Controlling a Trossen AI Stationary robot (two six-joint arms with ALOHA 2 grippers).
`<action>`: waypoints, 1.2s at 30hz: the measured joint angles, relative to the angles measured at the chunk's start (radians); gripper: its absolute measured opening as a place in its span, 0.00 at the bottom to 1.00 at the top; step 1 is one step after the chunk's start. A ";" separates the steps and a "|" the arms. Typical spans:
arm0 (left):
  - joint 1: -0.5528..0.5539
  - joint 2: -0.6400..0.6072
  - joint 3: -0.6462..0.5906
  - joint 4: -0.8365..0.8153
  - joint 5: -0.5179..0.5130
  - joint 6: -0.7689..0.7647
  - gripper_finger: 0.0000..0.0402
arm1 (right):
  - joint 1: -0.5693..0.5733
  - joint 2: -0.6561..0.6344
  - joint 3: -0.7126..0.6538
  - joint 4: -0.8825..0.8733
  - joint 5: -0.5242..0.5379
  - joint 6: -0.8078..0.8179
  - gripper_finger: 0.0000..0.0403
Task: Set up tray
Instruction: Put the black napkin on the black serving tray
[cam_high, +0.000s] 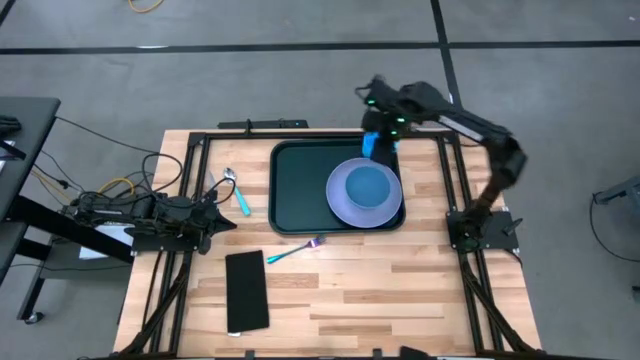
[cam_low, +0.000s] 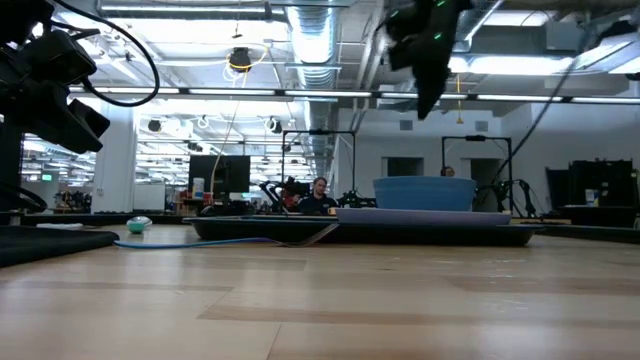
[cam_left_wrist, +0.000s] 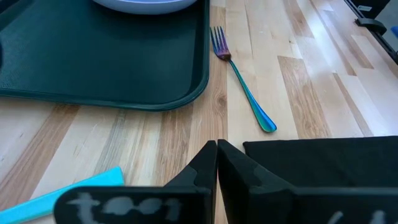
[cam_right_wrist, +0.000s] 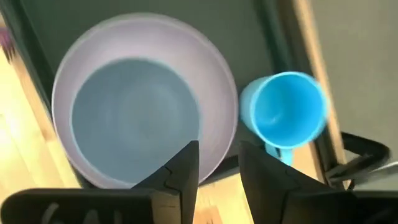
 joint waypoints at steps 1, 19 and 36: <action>0.000 0.000 0.000 0.000 0.000 0.000 0.00 | -0.003 -0.055 -0.051 0.046 -0.001 0.019 0.27; 0.000 0.000 0.000 0.000 -0.001 0.000 0.00 | 0.452 -0.707 -0.887 0.827 0.282 0.460 0.27; 0.000 0.000 0.000 0.001 -0.107 -0.031 0.00 | 0.723 -0.595 -0.982 0.905 0.557 0.538 0.27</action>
